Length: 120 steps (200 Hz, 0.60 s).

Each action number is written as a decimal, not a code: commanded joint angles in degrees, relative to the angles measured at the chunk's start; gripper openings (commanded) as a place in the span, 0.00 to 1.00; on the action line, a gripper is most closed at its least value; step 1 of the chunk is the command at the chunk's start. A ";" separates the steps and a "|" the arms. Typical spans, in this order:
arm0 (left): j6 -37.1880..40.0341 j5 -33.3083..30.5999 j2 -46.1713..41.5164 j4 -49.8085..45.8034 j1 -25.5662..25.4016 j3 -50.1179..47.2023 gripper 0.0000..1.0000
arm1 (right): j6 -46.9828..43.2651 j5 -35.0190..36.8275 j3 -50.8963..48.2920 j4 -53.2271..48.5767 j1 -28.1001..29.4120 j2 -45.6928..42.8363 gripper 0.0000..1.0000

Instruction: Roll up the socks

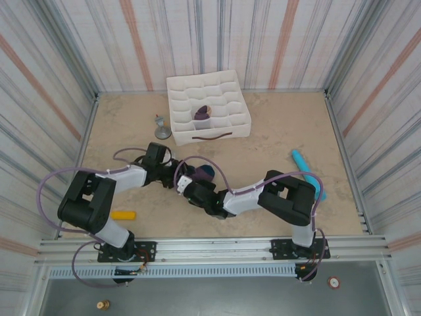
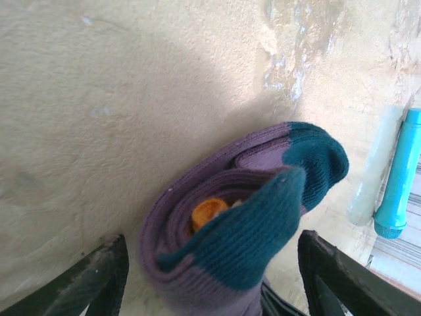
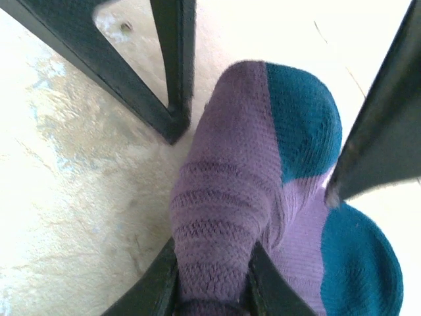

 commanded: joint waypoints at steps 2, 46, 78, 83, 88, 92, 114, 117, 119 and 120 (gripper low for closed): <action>-0.71 -0.39 -2.42 -2.19 0.94 -4.13 0.73 | 5.70 -5.58 -2.75 -9.31 -3.23 4.18 0.00; -5.47 -0.30 -4.87 5.51 4.01 -9.55 0.75 | 6.62 -9.30 -3.03 -9.84 -4.61 4.00 0.00; -5.24 -3.26 -6.06 2.25 5.15 -10.41 0.75 | 7.02 -10.38 -2.94 -10.44 -5.20 3.97 0.00; -5.14 -3.74 -6.19 1.53 5.37 -10.41 0.75 | 7.08 -10.63 -2.93 -10.38 -5.27 4.06 0.00; -5.15 -3.82 -6.28 1.30 5.58 -10.53 0.75 | 7.09 -10.78 -2.92 -10.42 -5.32 4.15 0.00; -5.19 -3.68 -6.35 1.64 5.79 -10.76 0.75 | 7.19 -10.98 -2.84 -10.42 -5.32 4.21 0.00; -6.16 -1.71 -7.31 6.43 6.40 -12.65 0.74 | 7.70 -12.97 -2.62 -11.02 -5.83 4.05 0.00; -6.20 -1.44 -7.53 7.02 6.38 -12.82 0.74 | 7.84 -13.46 -2.62 -11.06 -5.99 3.97 0.00; -6.20 -1.32 -7.67 7.28 6.38 -12.94 0.74 | 7.91 -13.85 -2.57 -11.18 -6.13 3.88 0.00; -6.20 -1.21 -7.73 7.52 6.38 -12.95 0.74 | 7.98 -14.07 -2.57 -11.22 -6.14 3.89 0.00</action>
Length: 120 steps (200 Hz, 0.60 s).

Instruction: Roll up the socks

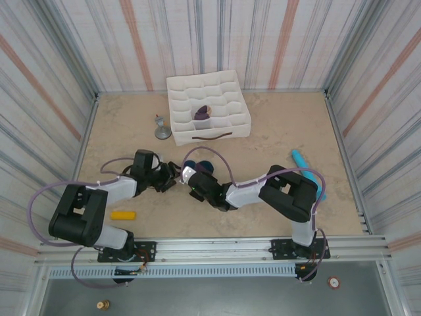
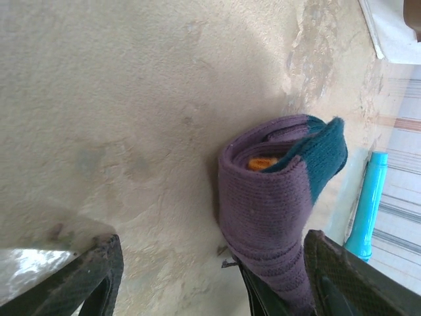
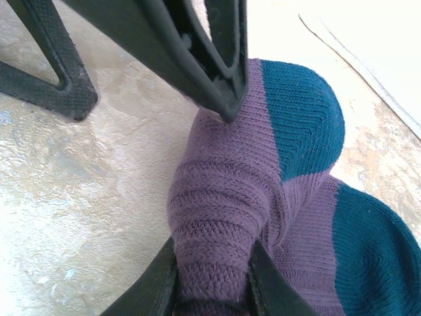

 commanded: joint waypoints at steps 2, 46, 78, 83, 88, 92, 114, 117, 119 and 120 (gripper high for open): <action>-0.67 -0.85 -0.93 -1.14 0.63 -3.23 0.74 | 3.64 -6.63 -2.66 -13.84 -1.36 3.77 0.00; 0.95 -0.65 -6.18 -0.09 0.63 -3.86 0.74 | 9.08 -22.79 -1.85 -16.99 -8.35 2.58 0.00; 1.07 -0.27 -8.46 1.62 0.63 -4.72 0.74 | 14.15 -40.79 -1.78 -16.64 -16.70 2.55 0.00; 1.00 -0.18 -8.58 2.02 0.63 -4.91 0.74 | 15.02 -44.37 -1.59 -16.43 -18.18 3.05 0.00; 0.91 -0.03 -8.57 2.71 0.59 -5.02 0.74 | 15.67 -46.55 -1.38 -16.39 -19.09 3.43 0.00; 0.84 0.22 -8.50 3.26 0.56 -5.24 0.74 | 16.17 -48.70 -1.18 -16.32 -19.99 3.86 0.00; 0.60 0.37 -8.04 4.46 0.15 -5.40 0.74 | 19.16 -57.19 0.32 -16.25 -23.92 6.82 0.00; 0.60 0.35 -7.96 4.60 0.05 -5.48 0.74 | 19.56 -58.19 0.47 -16.14 -24.33 7.21 0.00; 0.60 0.28 -7.92 4.60 0.07 -5.50 0.74 | 19.86 -58.82 0.57 -16.03 -24.60 7.45 0.00; 0.69 0.27 -7.87 4.67 0.00 -5.52 0.74 | 20.00 -59.14 0.64 -16.00 -24.72 7.58 0.00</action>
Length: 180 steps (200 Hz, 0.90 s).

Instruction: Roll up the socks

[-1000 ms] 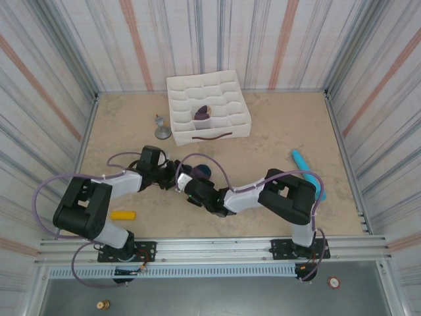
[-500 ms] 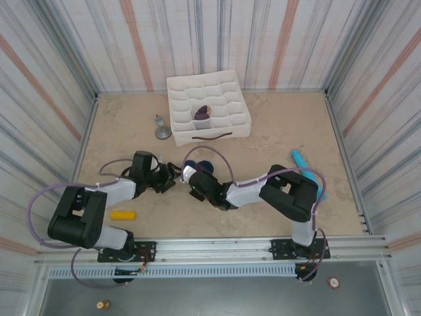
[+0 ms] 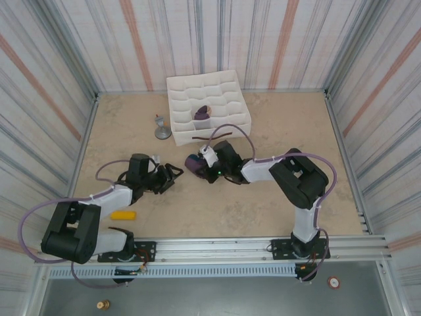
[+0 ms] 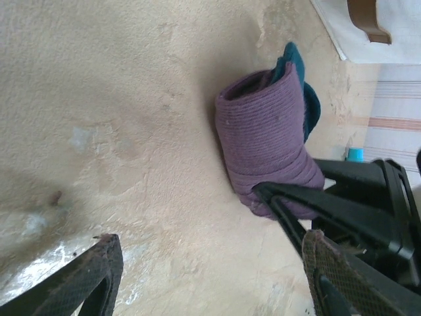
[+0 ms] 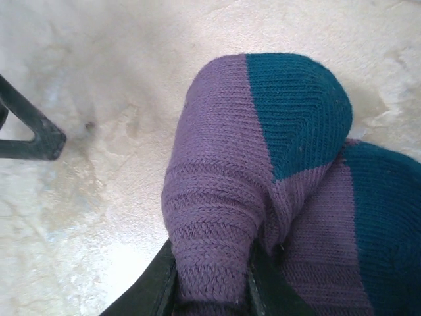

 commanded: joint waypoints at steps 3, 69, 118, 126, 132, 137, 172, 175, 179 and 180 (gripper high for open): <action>0.67 0.08 -0.02 2.04 -0.24 -0.81 0.74 | 6.96 -13.22 -1.67 -14.21 -3.40 7.24 0.00; 1.33 -1.63 3.92 2.66 -3.20 2.05 0.73 | 14.02 -19.28 2.30 -17.47 -9.04 13.35 0.00; 1.29 -8.67 7.58 4.46 -7.84 5.91 0.69 | 15.43 -13.78 1.23 -18.76 -9.04 13.89 0.00; 1.16 -10.22 8.10 5.28 -8.81 6.31 0.68 | 16.10 -12.65 1.17 -19.09 -9.04 13.98 0.00; 1.01 -11.33 8.49 5.94 -9.42 6.63 0.67 | 16.58 -12.01 1.22 -19.41 -9.12 14.12 0.00; 0.82 -12.05 8.94 6.57 -9.78 6.91 0.67 | 16.97 -11.60 1.47 -19.86 -9.17 14.21 0.00; -0.22 -14.44 13.54 9.76 -11.56 9.67 0.65 | 19.13 -10.80 3.36 -22.53 -10.07 15.72 0.00; -0.39 -14.46 14.11 10.14 -11.62 9.83 0.65 | 19.38 -10.84 3.33 -22.43 -10.16 15.80 0.00; -0.57 -14.36 14.84 10.72 -11.65 10.06 0.64 | 19.64 -10.98 3.36 -22.34 -10.37 15.77 0.00; -0.63 -14.31 14.96 10.87 -11.68 10.14 0.64 | 19.69 -11.00 3.32 -22.33 -10.41 15.80 0.00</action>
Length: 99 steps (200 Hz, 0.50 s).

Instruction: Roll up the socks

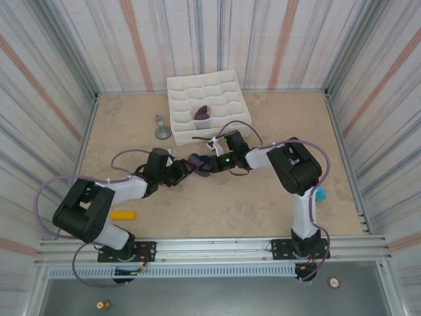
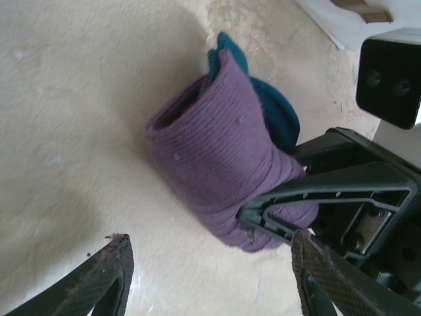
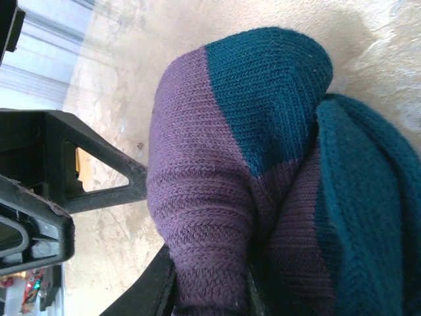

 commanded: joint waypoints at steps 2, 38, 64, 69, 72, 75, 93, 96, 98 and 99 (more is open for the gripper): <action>-0.88 -3.44 3.58 3.81 -0.69 2.44 0.64 | 4.25 12.48 -3.70 -17.47 -1.15 7.46 0.00; -3.26 -3.01 10.18 7.53 -1.55 4.08 0.55 | 6.63 11.35 -4.93 -15.47 -2.70 6.55 0.00; -5.16 -3.22 14.11 7.28 -2.30 5.14 0.50 | 6.88 10.11 -4.97 -15.62 -4.04 5.51 0.01; -5.79 -3.24 14.91 6.89 -2.28 5.25 0.48 | 6.86 9.81 -5.01 -15.55 -4.21 5.39 0.02; -6.28 -3.29 15.26 6.79 -2.26 5.31 0.47 | 6.91 9.71 -5.00 -15.52 -4.30 5.22 0.02; -6.66 -3.23 15.64 6.77 -2.30 5.30 0.46 | 6.90 9.62 -5.01 -15.51 -4.38 5.17 0.02; -7.96 -3.02 17.28 7.35 -2.30 5.24 0.41 | 6.93 9.05 -5.19 -15.38 -4.53 4.75 0.05; -8.07 -3.03 17.36 7.26 -2.31 5.24 0.39 | 6.92 8.92 -5.26 -15.30 -4.54 4.75 0.05; -8.09 -3.03 17.36 7.18 -2.37 5.29 0.39 | 6.87 8.93 -5.33 -15.22 -4.51 4.69 0.06; -8.09 -3.03 17.36 7.15 -2.38 5.31 0.38 | 6.86 8.90 -5.35 -15.15 -4.50 4.70 0.06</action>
